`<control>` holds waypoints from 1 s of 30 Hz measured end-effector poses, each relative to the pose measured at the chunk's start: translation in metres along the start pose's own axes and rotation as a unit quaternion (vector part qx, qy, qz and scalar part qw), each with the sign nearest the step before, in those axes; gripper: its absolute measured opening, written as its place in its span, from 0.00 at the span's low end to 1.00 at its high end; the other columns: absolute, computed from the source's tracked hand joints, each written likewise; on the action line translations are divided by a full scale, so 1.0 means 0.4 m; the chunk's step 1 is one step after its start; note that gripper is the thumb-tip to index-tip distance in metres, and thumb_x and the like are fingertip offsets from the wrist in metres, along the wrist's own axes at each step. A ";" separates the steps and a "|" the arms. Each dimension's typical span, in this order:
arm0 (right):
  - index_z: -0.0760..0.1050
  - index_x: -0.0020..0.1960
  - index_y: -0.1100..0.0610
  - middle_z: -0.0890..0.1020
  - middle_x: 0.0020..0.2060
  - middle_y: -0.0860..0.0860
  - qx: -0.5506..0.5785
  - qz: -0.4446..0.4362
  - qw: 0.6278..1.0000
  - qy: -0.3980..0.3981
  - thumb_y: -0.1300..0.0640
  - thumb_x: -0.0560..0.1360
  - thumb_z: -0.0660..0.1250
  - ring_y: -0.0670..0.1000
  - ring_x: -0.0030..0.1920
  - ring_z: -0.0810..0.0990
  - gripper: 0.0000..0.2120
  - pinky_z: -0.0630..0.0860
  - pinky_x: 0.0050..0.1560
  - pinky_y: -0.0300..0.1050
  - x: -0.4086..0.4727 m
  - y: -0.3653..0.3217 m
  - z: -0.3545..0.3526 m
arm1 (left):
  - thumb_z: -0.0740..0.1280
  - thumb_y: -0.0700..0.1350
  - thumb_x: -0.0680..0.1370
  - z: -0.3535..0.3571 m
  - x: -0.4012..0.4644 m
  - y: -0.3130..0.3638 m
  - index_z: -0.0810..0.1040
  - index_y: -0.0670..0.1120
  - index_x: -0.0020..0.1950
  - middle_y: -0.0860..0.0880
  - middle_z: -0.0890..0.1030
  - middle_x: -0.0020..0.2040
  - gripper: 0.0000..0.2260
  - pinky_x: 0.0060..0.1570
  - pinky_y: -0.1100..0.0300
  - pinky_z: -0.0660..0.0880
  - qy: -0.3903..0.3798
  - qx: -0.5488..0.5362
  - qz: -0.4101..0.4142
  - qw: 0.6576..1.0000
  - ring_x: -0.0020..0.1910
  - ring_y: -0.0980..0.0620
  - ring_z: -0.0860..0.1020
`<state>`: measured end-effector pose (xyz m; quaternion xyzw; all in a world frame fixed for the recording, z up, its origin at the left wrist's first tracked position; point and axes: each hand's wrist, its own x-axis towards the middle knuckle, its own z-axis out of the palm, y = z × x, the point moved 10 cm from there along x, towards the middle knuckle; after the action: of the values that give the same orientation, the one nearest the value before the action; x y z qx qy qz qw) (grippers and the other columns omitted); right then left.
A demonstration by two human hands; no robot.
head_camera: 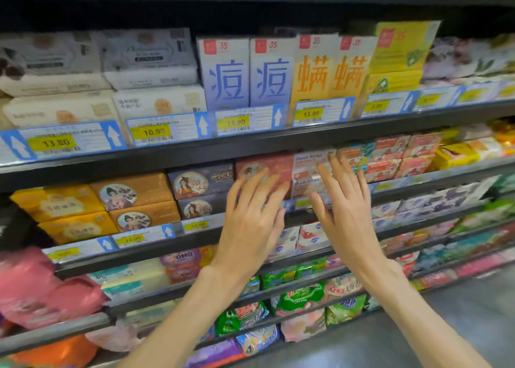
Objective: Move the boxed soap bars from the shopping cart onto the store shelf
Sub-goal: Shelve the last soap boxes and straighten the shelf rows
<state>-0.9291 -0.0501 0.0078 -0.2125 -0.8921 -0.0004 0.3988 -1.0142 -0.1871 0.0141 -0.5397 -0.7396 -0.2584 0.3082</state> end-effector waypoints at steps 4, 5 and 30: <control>0.67 0.75 0.56 0.66 0.77 0.52 -0.026 0.039 0.998 -0.053 0.48 0.83 0.58 0.53 0.79 0.59 0.23 0.55 0.78 0.59 -0.053 0.042 -0.018 | 0.63 0.45 0.82 0.039 -0.007 0.060 0.75 0.45 0.71 0.47 0.75 0.70 0.17 0.73 0.44 0.63 -0.048 -0.049 0.010 0.998 0.73 0.44 0.70; 0.66 0.76 0.55 0.66 0.77 0.51 -0.033 0.043 0.996 -0.068 0.48 0.83 0.57 0.51 0.79 0.59 0.23 0.55 0.78 0.59 -0.068 0.053 -0.019 | 0.63 0.45 0.82 0.050 -0.008 0.074 0.74 0.46 0.71 0.47 0.75 0.70 0.18 0.73 0.45 0.64 -0.059 -0.060 0.011 0.996 0.73 0.45 0.70; 0.81 0.64 0.57 0.82 0.63 0.52 0.038 -0.091 0.988 -0.122 0.51 0.83 0.56 0.47 0.67 0.78 0.19 0.64 0.75 0.48 0.004 0.279 0.059 | 0.67 0.45 0.79 0.214 0.072 0.147 0.81 0.44 0.65 0.48 0.84 0.61 0.15 0.66 0.57 0.72 -0.060 0.058 -0.189 0.978 0.60 0.50 0.81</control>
<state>-0.9044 0.0562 -0.0260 -0.1139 -0.9490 0.0234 0.2930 -0.9797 -0.0909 -0.0197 -0.3856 -0.8591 -0.2364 0.2395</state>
